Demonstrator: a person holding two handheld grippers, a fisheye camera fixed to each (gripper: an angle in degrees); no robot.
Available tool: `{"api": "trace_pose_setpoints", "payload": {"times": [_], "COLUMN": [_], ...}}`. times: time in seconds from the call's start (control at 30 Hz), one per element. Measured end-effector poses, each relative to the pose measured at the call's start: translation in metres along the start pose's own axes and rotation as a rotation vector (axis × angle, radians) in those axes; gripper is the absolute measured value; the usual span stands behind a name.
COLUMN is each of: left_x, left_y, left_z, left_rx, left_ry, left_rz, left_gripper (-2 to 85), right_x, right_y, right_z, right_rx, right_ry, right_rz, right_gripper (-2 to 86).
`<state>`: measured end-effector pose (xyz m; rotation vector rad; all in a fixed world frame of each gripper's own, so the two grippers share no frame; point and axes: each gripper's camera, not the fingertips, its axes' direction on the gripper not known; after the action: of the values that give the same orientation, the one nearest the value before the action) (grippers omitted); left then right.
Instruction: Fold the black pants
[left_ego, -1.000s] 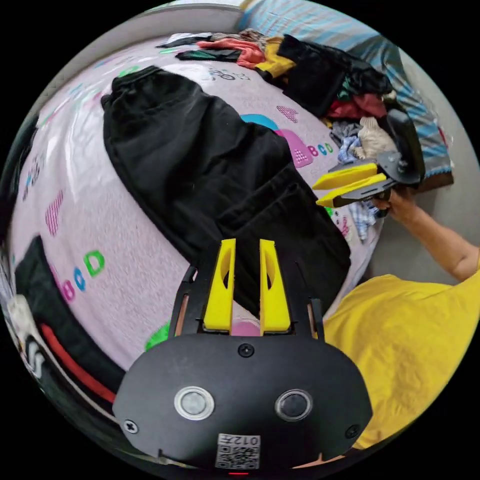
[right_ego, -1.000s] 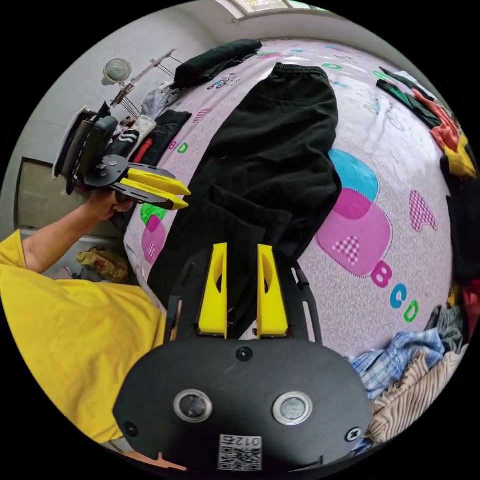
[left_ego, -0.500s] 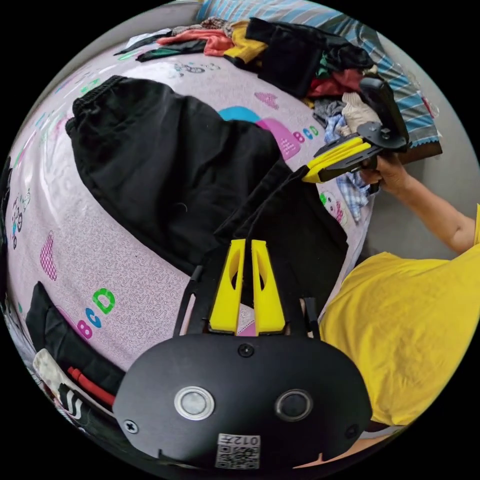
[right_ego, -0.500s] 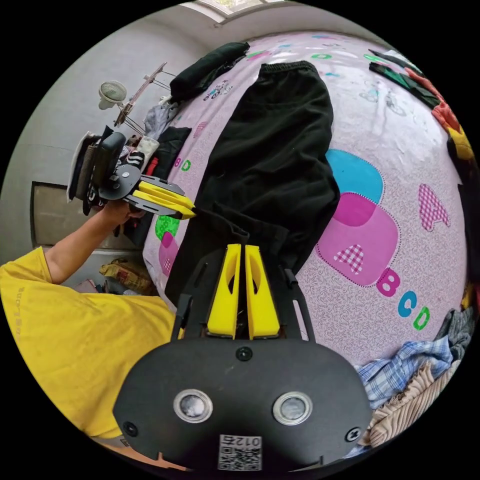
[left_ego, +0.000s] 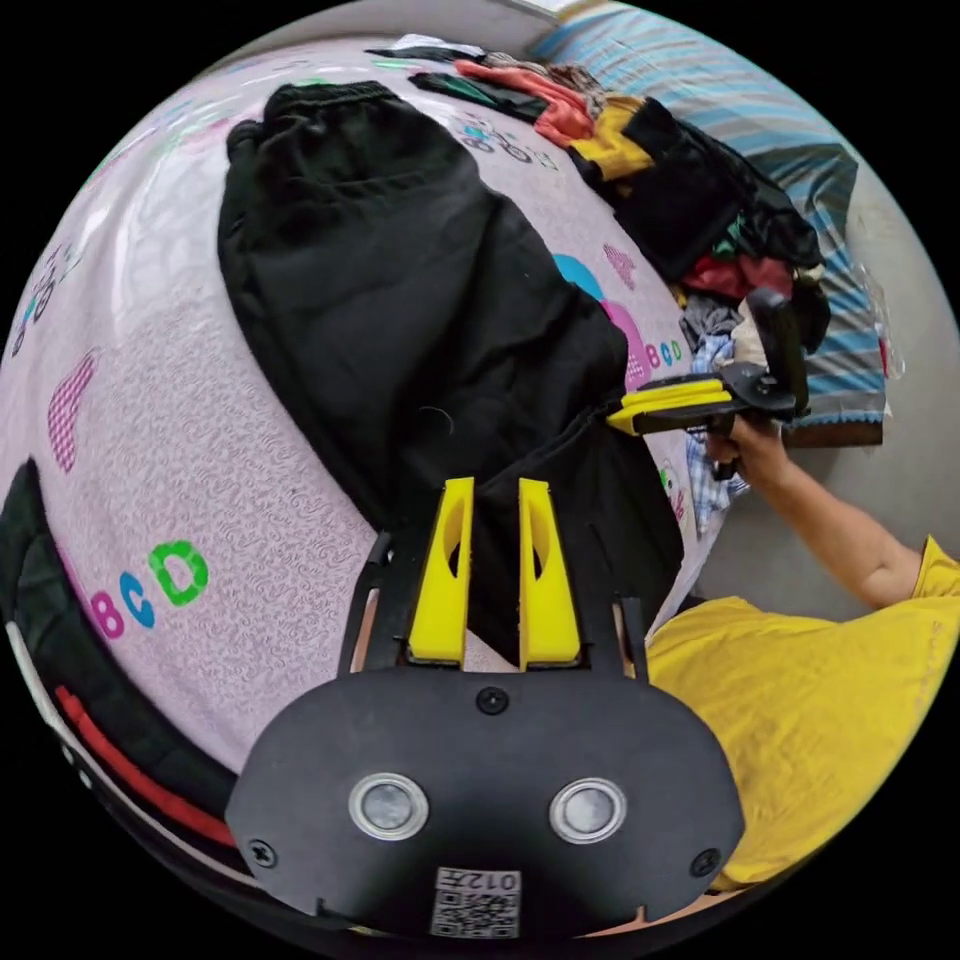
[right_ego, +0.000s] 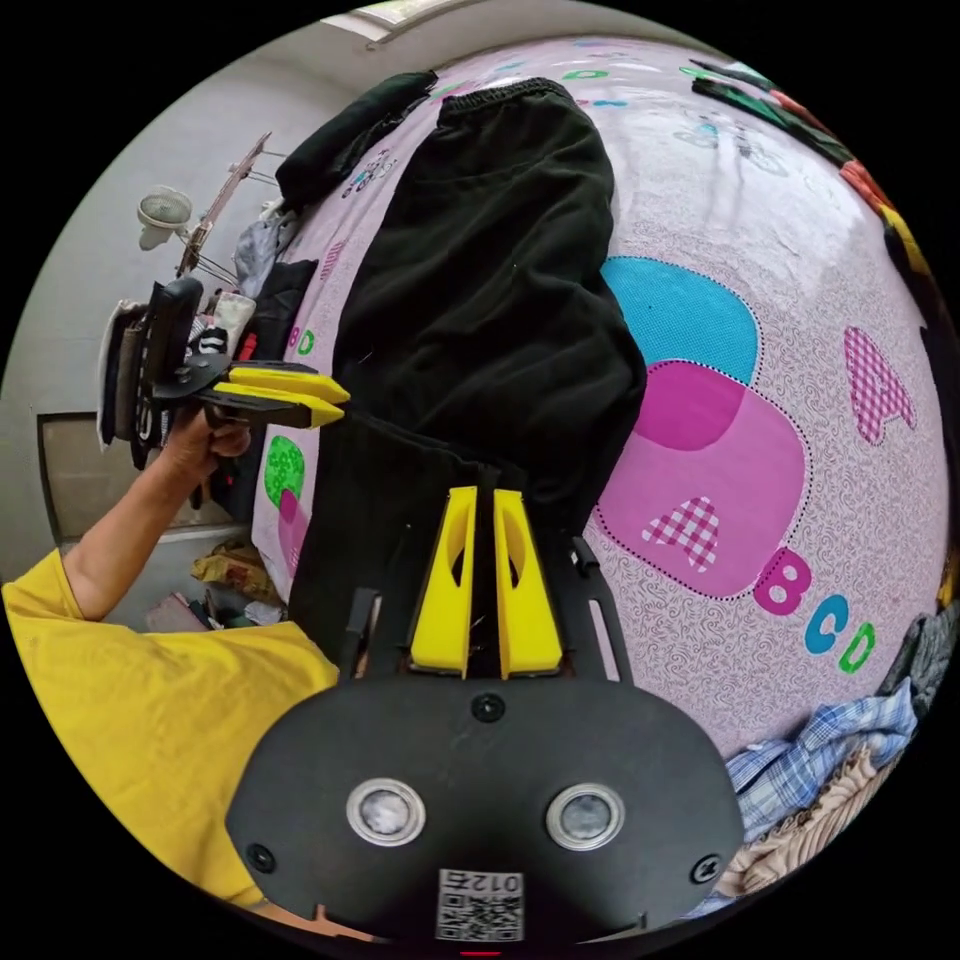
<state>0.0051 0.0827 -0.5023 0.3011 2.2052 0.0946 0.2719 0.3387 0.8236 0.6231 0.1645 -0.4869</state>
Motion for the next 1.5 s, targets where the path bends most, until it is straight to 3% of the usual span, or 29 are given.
{"api": "trace_pose_setpoints", "payload": {"times": [0.17,0.47,0.6,1.0,1.17,1.3,1.5], "left_x": [0.005,0.010,0.031,0.057,0.056,0.066,0.094], "left_y": [0.017,0.006,-0.005,-0.044,-0.048,-0.034,0.005], "left_z": [-0.021,-0.003,-0.014,0.006,0.006,-0.018,-0.080], "left_rx": [0.037,-0.019,0.001,-0.212,-0.257,-0.191,-0.146], "left_ry": [0.040,0.011,-0.083,-0.235,-0.215,-0.205,-0.216], "left_rz": [0.007,0.002,0.121,0.435,0.412,0.383,0.329], "left_gripper": [9.9,12.4,12.4,9.9,6.1,4.0,2.2], "right_x": [0.001,-0.006,-0.017,-0.038,-0.044,-0.059,-0.085], "right_y": [0.027,0.033,0.030,0.039,0.044,0.052,0.064], "right_z": [-0.028,-0.015,-0.013,-0.014,-0.018,-0.032,-0.066], "right_rx": [0.108,0.071,0.057,0.029,0.061,0.089,0.151], "right_ry": [-0.035,-0.012,0.065,0.141,0.097,0.082,-0.088], "right_rz": [0.009,-0.020,-0.068,-0.104,-0.092,-0.121,-0.182], "right_gripper": [8.9,12.3,11.7,4.6,2.1,1.6,1.4]}}
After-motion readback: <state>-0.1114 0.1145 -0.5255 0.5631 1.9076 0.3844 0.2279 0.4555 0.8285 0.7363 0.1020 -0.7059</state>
